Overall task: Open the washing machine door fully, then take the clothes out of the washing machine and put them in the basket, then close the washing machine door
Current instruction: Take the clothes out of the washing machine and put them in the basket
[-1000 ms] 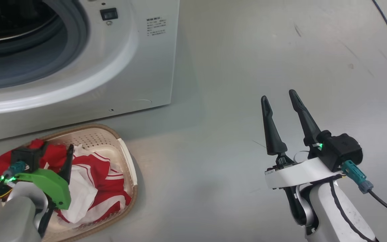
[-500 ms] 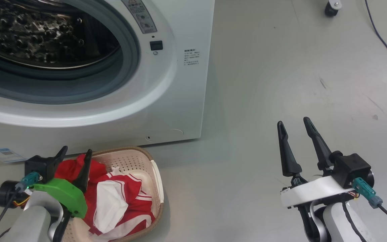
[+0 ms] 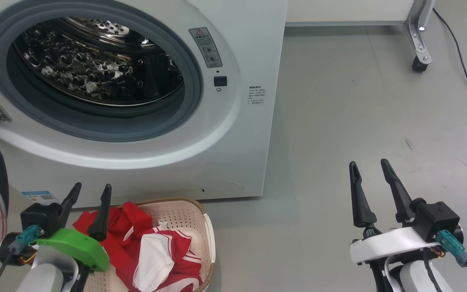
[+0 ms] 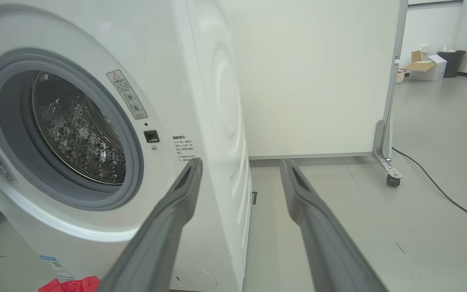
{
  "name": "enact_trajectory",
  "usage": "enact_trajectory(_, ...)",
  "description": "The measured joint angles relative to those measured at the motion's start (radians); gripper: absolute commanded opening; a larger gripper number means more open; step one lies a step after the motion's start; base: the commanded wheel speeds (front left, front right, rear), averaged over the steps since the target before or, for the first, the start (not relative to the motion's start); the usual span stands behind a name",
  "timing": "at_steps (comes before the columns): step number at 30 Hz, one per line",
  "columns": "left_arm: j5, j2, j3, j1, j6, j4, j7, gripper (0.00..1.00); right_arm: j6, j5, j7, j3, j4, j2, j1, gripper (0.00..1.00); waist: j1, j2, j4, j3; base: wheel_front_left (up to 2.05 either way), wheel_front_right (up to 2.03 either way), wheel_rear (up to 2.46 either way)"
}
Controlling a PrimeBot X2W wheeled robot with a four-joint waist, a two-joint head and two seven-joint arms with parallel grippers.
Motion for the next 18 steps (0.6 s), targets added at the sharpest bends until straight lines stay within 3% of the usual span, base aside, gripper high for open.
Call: enact_trajectory(18,0.012,-0.057,0.131,0.125,0.042,-0.191,-0.002,1.0,0.014,0.006,0.0,-0.034,-0.023,0.001,0.048,1.0,0.0,0.0,0.01,-0.039,0.0,0.0,0.0)
